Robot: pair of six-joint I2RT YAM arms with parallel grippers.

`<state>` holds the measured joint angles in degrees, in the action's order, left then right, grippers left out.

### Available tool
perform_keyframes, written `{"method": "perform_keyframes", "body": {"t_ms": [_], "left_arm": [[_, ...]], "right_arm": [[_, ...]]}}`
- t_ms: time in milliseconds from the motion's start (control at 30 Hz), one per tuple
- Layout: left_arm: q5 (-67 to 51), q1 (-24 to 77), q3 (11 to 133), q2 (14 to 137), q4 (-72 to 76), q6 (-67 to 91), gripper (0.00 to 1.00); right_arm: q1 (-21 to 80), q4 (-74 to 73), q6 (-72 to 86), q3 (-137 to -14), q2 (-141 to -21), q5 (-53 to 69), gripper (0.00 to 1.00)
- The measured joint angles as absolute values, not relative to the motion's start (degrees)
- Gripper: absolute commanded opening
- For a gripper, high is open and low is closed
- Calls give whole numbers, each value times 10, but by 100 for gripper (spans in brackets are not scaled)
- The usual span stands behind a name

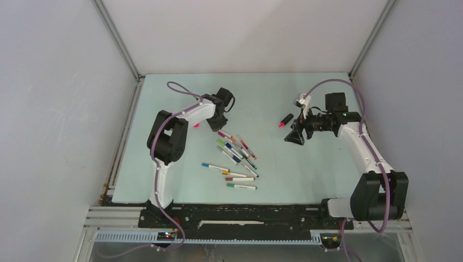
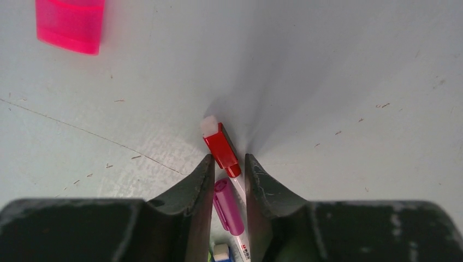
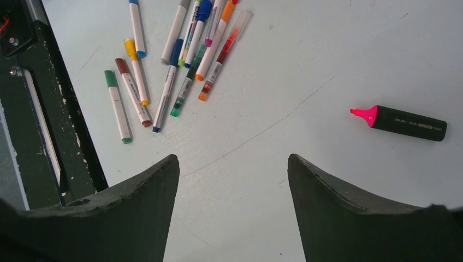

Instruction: Open the pen caps

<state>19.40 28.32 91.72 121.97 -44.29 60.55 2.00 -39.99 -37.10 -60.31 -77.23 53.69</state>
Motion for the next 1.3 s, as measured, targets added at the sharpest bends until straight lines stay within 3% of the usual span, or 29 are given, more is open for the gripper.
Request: {"method": "perform_keyframes", "body": {"t_ms": [500, 567, 967, 1067, 1300], "left_arm": [[193, 283, 917, 1218, -420, 595, 7], [189, 283, 915, 1210, -408, 589, 1], [62, 274, 730, 999, -188, 545, 0], [-6, 275, 628, 931, -62, 522, 0], [-106, 319, 469, 852, 206, 495, 0]], "right_arm": [[9, -432, -396, -603, -771, 546, 74], [9, -438, -402, -603, -771, 554, 74], [28, -518, -503, -604, -771, 659, 74], [42, -472, -431, -600, -770, 684, 74], [84, -186, -53, -516, -761, 674, 81]]}}
